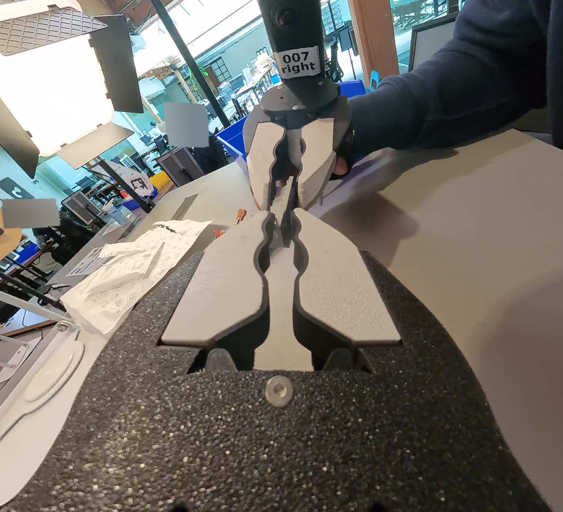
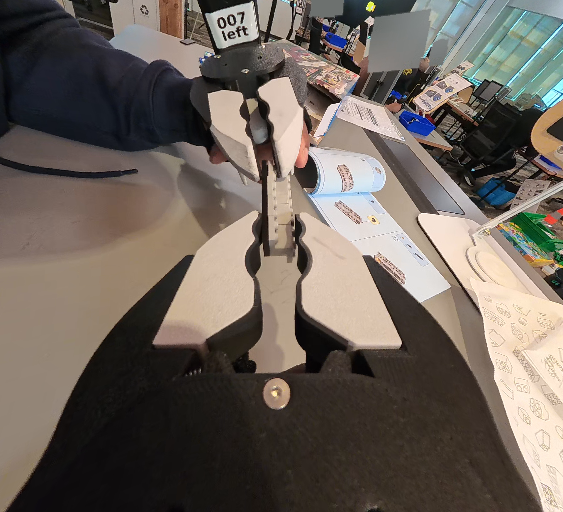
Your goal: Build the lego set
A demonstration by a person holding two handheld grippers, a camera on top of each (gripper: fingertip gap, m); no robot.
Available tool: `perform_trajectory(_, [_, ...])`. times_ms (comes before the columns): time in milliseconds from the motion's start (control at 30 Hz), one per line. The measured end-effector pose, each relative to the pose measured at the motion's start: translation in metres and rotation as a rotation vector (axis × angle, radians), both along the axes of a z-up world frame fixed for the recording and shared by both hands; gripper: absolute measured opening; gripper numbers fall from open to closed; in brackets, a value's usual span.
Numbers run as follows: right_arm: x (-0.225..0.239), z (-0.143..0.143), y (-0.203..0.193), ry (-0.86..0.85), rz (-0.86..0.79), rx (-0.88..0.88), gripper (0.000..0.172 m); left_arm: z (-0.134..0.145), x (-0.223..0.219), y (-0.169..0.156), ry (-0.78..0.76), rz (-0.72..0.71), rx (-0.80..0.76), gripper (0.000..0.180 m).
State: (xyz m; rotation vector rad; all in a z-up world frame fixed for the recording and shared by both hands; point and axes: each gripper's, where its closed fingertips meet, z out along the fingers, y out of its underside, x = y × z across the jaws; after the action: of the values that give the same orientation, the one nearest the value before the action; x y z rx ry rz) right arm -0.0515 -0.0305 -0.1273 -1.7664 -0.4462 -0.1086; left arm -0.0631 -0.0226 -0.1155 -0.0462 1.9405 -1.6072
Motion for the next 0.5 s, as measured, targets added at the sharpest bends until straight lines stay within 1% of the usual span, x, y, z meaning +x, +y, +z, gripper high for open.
perform_trajectory(500, [-0.0048, -0.0001, -0.0013, 0.031, 0.034, -0.009, 0.02, -0.0037, -0.0024, -0.0013, -0.025, -0.017, 0.054, 0.007])
